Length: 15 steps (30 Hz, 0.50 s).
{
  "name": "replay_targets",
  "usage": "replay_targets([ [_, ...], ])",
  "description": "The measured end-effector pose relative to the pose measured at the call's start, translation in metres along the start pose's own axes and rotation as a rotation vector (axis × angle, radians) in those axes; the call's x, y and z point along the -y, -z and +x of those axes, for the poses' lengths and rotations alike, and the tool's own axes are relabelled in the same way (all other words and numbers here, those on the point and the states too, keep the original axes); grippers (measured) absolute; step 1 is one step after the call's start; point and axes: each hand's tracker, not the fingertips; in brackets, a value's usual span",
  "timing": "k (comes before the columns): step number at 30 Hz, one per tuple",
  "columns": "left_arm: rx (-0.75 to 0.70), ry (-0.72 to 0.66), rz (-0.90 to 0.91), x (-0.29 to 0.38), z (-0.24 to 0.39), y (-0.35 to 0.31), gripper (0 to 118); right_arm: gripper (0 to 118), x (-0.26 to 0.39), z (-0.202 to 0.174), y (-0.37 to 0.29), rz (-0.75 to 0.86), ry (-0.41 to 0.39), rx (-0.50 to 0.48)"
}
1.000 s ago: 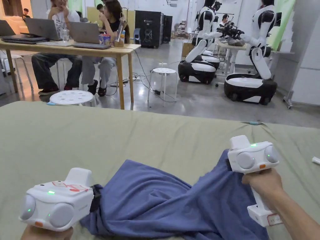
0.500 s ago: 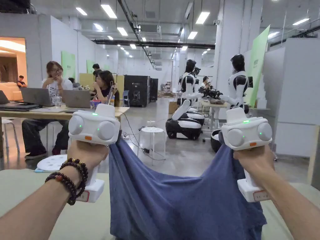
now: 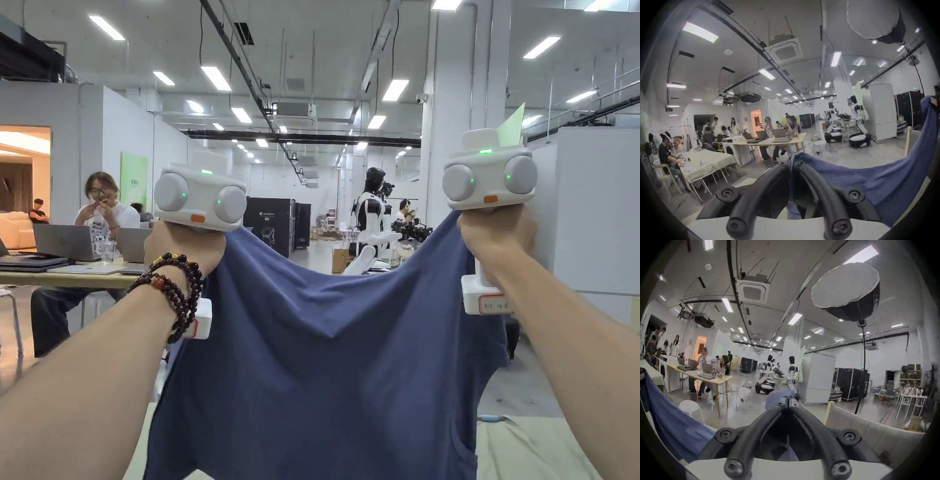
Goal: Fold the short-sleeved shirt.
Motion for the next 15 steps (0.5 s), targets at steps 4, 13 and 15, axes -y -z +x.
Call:
replay_targets([
  [4, -0.067, -0.028, -0.027, 0.022, -0.004, 0.005, 2, 0, 0.028, -0.004, 0.009, 0.002, -0.042, 0.042],
  [13, -0.052, 0.038, -0.121, 0.119, 0.003, 0.020, 2, 0, 0.120, -0.010, 0.034, -0.120, -0.032, -0.021],
  [15, -0.038, 0.042, -0.146, 0.142, 0.005, 0.019, 2, 0, 0.139, -0.011, 0.032, -0.146, -0.034, -0.030],
])
